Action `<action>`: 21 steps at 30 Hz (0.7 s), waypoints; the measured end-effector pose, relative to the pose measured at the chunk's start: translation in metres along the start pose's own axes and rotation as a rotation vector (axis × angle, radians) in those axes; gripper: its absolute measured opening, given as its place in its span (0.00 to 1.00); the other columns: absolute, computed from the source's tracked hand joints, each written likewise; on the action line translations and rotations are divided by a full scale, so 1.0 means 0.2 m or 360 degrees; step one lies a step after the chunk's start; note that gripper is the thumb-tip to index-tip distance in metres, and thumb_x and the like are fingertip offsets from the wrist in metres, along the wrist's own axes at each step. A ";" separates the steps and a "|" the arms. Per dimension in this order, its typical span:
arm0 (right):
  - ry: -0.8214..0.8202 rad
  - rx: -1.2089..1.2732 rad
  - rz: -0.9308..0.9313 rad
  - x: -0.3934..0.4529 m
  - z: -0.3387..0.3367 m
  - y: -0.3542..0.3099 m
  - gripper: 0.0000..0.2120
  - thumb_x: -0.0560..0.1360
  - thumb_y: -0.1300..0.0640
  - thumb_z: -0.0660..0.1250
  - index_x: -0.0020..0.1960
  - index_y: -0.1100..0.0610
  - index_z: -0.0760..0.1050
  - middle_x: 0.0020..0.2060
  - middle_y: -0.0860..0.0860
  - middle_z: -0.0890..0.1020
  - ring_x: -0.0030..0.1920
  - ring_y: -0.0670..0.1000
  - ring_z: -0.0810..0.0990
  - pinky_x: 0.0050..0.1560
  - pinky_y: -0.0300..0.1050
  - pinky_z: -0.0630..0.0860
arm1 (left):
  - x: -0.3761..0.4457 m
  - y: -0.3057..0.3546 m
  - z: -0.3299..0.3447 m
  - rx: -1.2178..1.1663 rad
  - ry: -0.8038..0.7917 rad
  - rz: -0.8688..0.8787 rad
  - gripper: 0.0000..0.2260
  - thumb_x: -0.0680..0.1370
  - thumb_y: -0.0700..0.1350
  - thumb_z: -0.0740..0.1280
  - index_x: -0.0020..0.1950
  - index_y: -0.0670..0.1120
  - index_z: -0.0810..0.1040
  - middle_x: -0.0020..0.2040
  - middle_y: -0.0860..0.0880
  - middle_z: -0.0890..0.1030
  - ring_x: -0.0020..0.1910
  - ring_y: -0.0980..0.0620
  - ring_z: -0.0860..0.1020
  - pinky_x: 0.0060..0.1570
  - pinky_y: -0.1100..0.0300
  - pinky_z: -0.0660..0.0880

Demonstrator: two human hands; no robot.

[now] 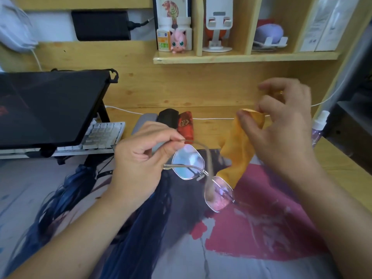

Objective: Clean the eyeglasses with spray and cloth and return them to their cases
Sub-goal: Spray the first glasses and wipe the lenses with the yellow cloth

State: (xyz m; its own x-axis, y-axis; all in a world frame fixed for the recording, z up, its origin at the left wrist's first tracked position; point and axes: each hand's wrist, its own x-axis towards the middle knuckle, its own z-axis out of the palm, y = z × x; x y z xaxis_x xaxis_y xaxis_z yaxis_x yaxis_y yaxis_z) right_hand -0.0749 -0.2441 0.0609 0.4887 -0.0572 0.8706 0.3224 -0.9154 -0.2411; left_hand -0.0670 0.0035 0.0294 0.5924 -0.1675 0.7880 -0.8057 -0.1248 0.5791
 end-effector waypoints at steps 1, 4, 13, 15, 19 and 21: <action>0.0037 -0.0038 -0.0062 0.01 -0.02 0.01 0.15 0.77 0.52 0.71 0.36 0.60 0.77 0.56 0.57 0.79 0.59 0.61 0.73 0.58 0.42 0.66 | 0.01 0.01 0.00 0.0074 -0.0012 0.0086 0.04 0.77 0.42 0.70 0.45 0.50 0.83 0.43 0.57 0.82 0.46 0.49 0.79 0.51 0.58 0.73; 0.0090 0.0100 -0.0126 0.03 -0.07 0.03 0.14 0.78 0.56 0.69 0.36 0.62 0.79 0.42 0.55 0.81 0.49 0.57 0.77 0.51 0.39 0.69 | 0.03 0.03 -0.03 0.0184 -0.0098 0.0283 0.04 0.78 0.41 0.70 0.46 0.49 0.82 0.41 0.54 0.81 0.46 0.47 0.79 0.50 0.53 0.73; -0.0398 0.0483 0.0472 -0.02 0.04 0.01 0.24 0.84 0.45 0.58 0.33 0.55 0.59 0.27 0.47 0.63 0.31 0.47 0.61 0.33 0.50 0.59 | 0.16 0.04 -0.06 0.0104 -0.0312 -0.0012 0.06 0.75 0.42 0.75 0.46 0.54 0.83 0.43 0.58 0.83 0.46 0.52 0.81 0.51 0.59 0.75; -0.0405 0.0516 0.0586 -0.03 0.06 0.03 0.24 0.84 0.45 0.56 0.33 0.54 0.60 0.28 0.47 0.64 0.31 0.47 0.62 0.33 0.49 0.60 | 0.30 0.13 -0.07 0.0279 -0.0507 0.0004 0.05 0.74 0.42 0.75 0.46 0.52 0.85 0.42 0.57 0.84 0.46 0.54 0.80 0.51 0.62 0.74; -0.0411 0.0704 0.0736 -0.04 0.08 0.04 0.23 0.85 0.45 0.55 0.34 0.53 0.59 0.30 0.46 0.62 0.32 0.45 0.60 0.33 0.48 0.58 | 0.66 0.38 -0.03 0.0970 -0.1179 0.0527 0.03 0.77 0.44 0.73 0.48 0.48 0.87 0.41 0.56 0.82 0.45 0.58 0.76 0.53 0.57 0.74; -0.0383 0.0844 0.0800 -0.04 0.07 0.05 0.21 0.85 0.47 0.55 0.35 0.50 0.58 0.30 0.44 0.60 0.31 0.43 0.58 0.31 0.43 0.56 | 0.75 0.47 0.03 0.1190 -0.1377 0.0706 0.06 0.78 0.48 0.70 0.48 0.50 0.87 0.41 0.57 0.82 0.45 0.59 0.73 0.56 0.49 0.74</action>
State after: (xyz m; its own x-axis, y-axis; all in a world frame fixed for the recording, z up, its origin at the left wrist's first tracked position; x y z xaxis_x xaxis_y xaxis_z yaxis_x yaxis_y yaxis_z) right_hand -0.0636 -0.2461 0.0458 0.8228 -0.2721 0.4990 0.3305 -0.4853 -0.8095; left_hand -0.0543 -0.0386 0.2011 0.3022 -0.8968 0.3231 -0.9073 -0.3746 -0.1909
